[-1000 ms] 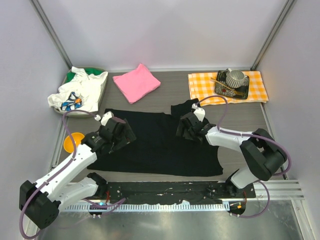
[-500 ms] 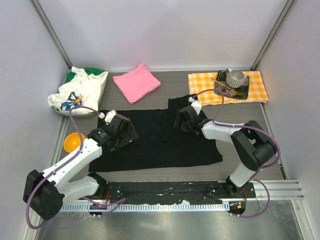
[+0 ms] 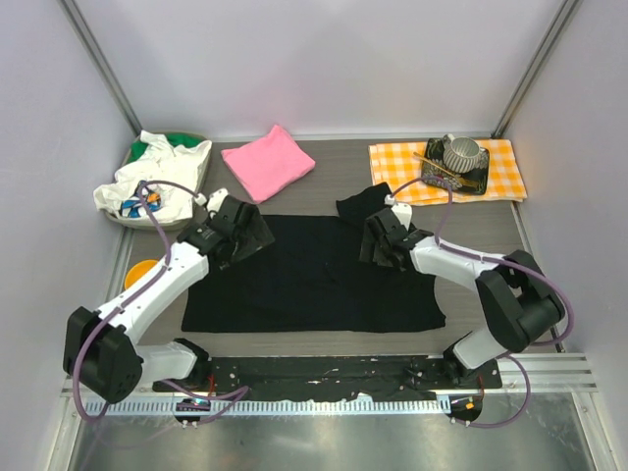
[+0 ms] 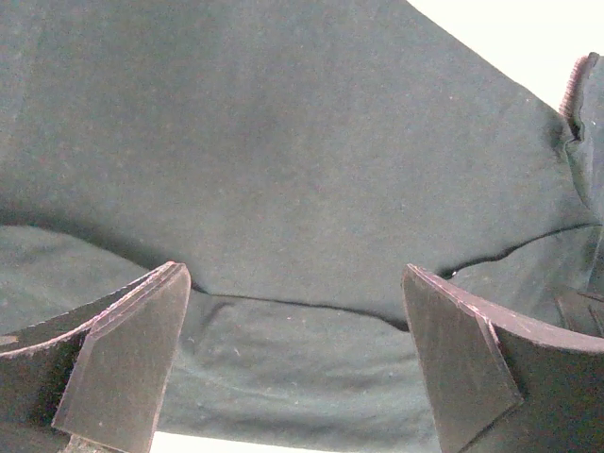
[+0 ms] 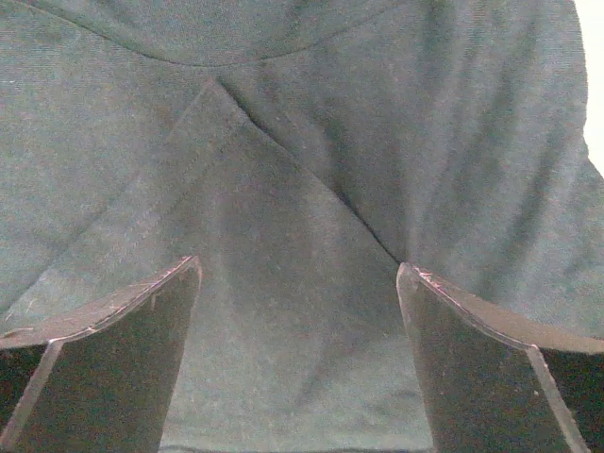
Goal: Fold and stack the t-shirts
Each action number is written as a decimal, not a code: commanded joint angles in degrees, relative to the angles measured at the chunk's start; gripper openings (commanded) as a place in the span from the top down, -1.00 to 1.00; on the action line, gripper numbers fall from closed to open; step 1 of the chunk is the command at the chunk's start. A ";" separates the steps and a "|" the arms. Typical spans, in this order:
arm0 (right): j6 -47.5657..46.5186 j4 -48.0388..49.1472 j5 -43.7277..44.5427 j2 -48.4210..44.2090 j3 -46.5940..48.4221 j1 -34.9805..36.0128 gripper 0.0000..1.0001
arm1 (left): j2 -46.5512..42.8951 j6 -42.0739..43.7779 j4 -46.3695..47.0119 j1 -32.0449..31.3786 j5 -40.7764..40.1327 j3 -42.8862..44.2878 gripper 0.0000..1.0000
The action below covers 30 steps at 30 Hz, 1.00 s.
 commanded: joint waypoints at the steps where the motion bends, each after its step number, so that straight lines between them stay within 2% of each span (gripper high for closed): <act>1: -1.45 -4.07 2.37 -7.02 1.46 -0.30 -0.83 | 2.15 3.23 1.45 1.52 -1.51 4.31 -1.00; 7: -2.68 -5.12 -0.80 -14.23 4.63 -0.13 -0.85 | 12.96 7.19 0.93 15.21 7.27 12.14 -1.00; 13: -3.74 -5.13 -2.21 -22.14 3.31 -0.30 -0.86 | 26.84 8.60 2.07 23.84 11.84 20.39 -0.95; 18: -5.67 -6.09 -1.42 -25.74 1.83 -0.30 -0.85 | 38.52 10.17 2.94 26.57 12.99 28.12 -0.76; 22: -5.59 -5.13 -2.03 -26.98 -0.81 -0.22 -0.86 | 44.51 10.97 1.46 27.19 9.40 32.61 -0.67; 30: -5.32 -4.07 -3.09 -26.46 -2.58 -0.21 -0.86 | 49.45 12.38 -2.84 27.45 2.63 39.29 -0.48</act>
